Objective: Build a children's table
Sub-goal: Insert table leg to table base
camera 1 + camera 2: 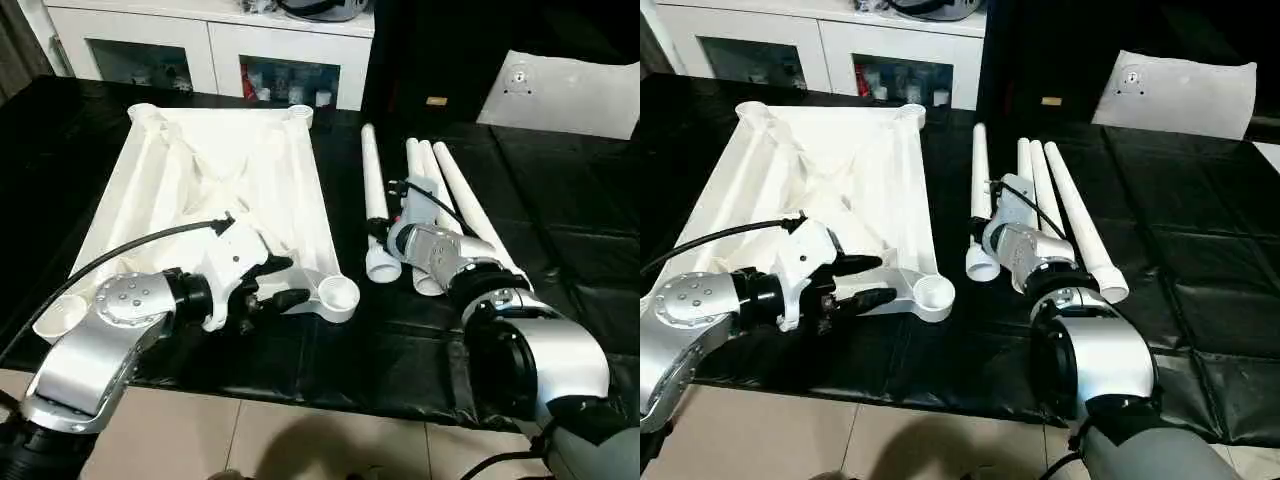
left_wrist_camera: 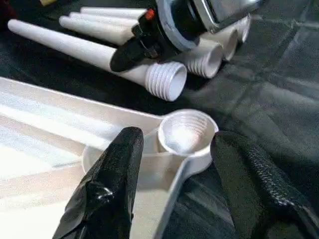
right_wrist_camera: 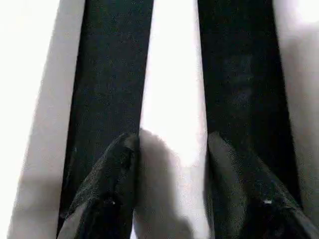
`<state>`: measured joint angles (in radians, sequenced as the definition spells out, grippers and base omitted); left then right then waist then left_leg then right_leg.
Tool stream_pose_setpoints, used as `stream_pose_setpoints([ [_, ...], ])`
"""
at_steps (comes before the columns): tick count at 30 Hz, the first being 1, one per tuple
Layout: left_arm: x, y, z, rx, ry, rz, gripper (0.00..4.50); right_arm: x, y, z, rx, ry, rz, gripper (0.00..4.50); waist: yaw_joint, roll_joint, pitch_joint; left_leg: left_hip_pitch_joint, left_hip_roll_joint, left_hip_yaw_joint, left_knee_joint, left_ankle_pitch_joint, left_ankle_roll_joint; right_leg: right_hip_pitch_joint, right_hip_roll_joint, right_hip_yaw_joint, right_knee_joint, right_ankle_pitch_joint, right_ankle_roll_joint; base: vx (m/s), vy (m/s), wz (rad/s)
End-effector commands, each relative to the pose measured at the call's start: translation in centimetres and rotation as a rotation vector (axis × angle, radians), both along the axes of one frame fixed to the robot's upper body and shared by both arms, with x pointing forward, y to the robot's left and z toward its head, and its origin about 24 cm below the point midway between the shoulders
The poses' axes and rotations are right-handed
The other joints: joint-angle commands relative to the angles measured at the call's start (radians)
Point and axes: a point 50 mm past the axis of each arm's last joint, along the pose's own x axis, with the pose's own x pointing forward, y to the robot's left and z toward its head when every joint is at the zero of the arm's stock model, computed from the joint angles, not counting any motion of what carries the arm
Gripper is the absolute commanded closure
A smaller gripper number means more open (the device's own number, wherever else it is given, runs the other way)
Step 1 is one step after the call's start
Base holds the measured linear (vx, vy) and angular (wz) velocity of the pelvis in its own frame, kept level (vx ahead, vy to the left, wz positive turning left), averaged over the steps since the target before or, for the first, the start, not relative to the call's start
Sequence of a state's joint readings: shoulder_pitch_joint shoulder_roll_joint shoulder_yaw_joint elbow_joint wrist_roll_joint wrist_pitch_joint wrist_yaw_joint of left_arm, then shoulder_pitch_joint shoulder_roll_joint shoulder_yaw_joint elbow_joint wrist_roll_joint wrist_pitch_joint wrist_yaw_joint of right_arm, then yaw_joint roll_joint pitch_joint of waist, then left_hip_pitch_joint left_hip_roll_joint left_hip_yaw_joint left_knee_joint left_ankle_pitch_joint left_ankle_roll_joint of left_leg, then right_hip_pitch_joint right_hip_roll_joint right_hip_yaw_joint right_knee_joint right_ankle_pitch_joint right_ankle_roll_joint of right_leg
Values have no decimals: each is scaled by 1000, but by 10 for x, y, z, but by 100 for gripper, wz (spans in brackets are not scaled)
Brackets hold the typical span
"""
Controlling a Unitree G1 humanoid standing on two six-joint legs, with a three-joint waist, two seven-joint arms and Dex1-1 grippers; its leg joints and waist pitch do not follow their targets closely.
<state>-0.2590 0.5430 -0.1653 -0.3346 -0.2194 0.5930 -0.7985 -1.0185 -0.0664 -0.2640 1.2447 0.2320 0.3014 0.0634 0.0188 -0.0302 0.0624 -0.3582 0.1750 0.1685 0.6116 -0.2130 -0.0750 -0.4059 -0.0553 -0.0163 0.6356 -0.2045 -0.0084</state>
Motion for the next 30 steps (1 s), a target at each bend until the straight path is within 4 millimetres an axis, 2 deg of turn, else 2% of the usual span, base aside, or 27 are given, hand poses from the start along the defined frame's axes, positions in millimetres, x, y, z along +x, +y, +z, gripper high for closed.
stream_pose_setpoints([
  [1, 4, 0, 4, 2, -34, 17, 198, 5, -5, 11, -1, -66, -10, 267, 2, 30, -75, 2, 33, -1, -63, -91, -2, 58, -56, 30, -49, 40, -283, 0, 0, 0],
  [3, 12, -1, 6, -15, -56, 61, 198, 8, -6, 20, 116, -83, -6, 267, 2, 29, -75, 2, 32, 0, -63, -90, 9, 60, -53, 30, -49, 49, -283, 0, 0, 0],
  [5, 23, -1, 10, -58, -37, 128, 198, 11, -8, 38, 245, -199, 16, 267, 8, 32, -75, 2, 33, 0, -61, -80, 22, 62, -55, 32, -50, 68, -284, 0, 0, 0],
  [7, 31, -2, 15, -107, -37, 184, 198, 8, -7, 49, 320, -301, 91, 267, 13, 28, -74, 1, 32, 1, -61, -64, 37, 64, -54, 32, -50, 86, -287, 0, 0, 0],
  [8, 34, -3, 17, -127, -36, 201, 170, 6, -6, 52, 344, -341, 122, 267, 16, 29, -77, 1, 35, -2, -60, -41, 43, 65, -58, 32, -47, 108, -291, 0, 0, 0],
  [10, 39, -6, 23, -171, -39, 217, 163, -1, -7, 59, 398, -421, 190, 267, 20, 27, -78, 1, 37, -2, -59, -25, 56, 68, -59, 33, -46, 130, -292, 0, 0, 0],
  [12, 47, -13, 34, -259, -63, 244, 145, -19, -10, 65, 486, -524, 295, 268, 23, 21, -76, 0, 33, -2, -60, -19, 66, 70, -54, 32, -52, 130, -287, 0, 0, 0],
  [13, 50, -15, 36, -280, -69, 259, 132, -23, -12, 66, 503, -536, 315, 268, 28, 24, -77, 3, 36, -3, -60, -22, 69, 69, -57, 34, -52, 134, -287, 0, 0, 0],
  [15, 57, -18, 43, -358, -52, 304, 118, -33, -15, 66, 542, -562, 355, 268, 28, 21, -76, 1, 35, -4, -63, -41, 66, 70, -58, 32, -57, 89, -292, 0, 0, 0],
  [17, 63, -23, 48, -458, 5, 327, 108, -44, -19, 69, 617, -592, 394, 268, 29, 22, -71, 2, 32, -2, -65, -81, 46, 67, -57, 33, -69, -3, -278, 0, 0, 0],
  [18, 67, -27, 54, -546, 56, 322, 106, -52, -20, 71, 670, -609, 424, 268, 30, 28, -71, 4, 33, -3, -65, -89, 41, 67, -58, 34, -68, -13, -279, 0, 0, 0],
  [20, 71, -38, 69, -726, 144, 253, 106, -69, -20, 73, 738, -630, 491, 269, 36, 21, -71, 3, 32, -6, -65, -93, 44, 67, -58, 33, -75, -29, -271, 0, 0, 0],
  [21, 71, -38, 70, -727, 144, 252, 106, -69, -20, 73, 738, -630, 492, 269, 37, 28, -72, 2, 32, -8, -65, -91, 42, 66, -59, 31, -72, -33, -273, 0, 0, 0],
  [22, 71, -40, 73, -759, 160, 237, 106, -72, -20, 73, 743, -631, 504, 269, 34, 22, -70, -2, 29, -8, -66, -92, 39, 67, -58, 30, -77, -51, -265, 0, 0, 0],
  [23, 72, -47, 78, -806, 202, 191, 106, -79, -15, 76, 754, -639, 557, 269, 34, 31, -69, -4, 28, -11, -67, -94, 35, 67, -60, 30, -78, -69, -262, 0, 0, 0],
  [24, 72, -48, 79, -810, 211, 183, 106, -80, -14, 77, 757, -640, 569, 269, 35, 30, -69, 0, 26, -6, -64, -98, 38, 64, -57, 31, -85, -76, -255, 0, 0, 0],
  [26, 74, -50, 80, -819, 217, 182, 106, -82, -11, 78, 753, -642, 596, 269, 33, 34, -68, -4, 27, -11, -67, -96, 38, 66, -57, 29, -85, -89, -245, 0, 0, 0],
  [27, 75, -51, 80, -824, 218, 186, 106, -82, -11, 79, 751, -641, 602, 269, 32, 30, -68, -4, 27, -10, -67, -97, 39, 66, -57, 30, -87, -96, -241, 0, 0, 0],
  [28, 75, -51, 82, -859, 232, 176, 106, -82, -9, 78, 733, -634, 609, 269, 34, 48, -69, -3, 27, -13, -66, -96, 35, 65, -58, 30, -85, -103, -241, 0, 0, 0],
  [30, 75, -52, 87, -920, 268, 153, 106, -84, -7, 78, 701, -621, 621, 269, 31, 39, -70, -4, 25, -11, -64, -88, 33, 67, -55, 29, -87, -81, -246, 0, 0, 0],
])
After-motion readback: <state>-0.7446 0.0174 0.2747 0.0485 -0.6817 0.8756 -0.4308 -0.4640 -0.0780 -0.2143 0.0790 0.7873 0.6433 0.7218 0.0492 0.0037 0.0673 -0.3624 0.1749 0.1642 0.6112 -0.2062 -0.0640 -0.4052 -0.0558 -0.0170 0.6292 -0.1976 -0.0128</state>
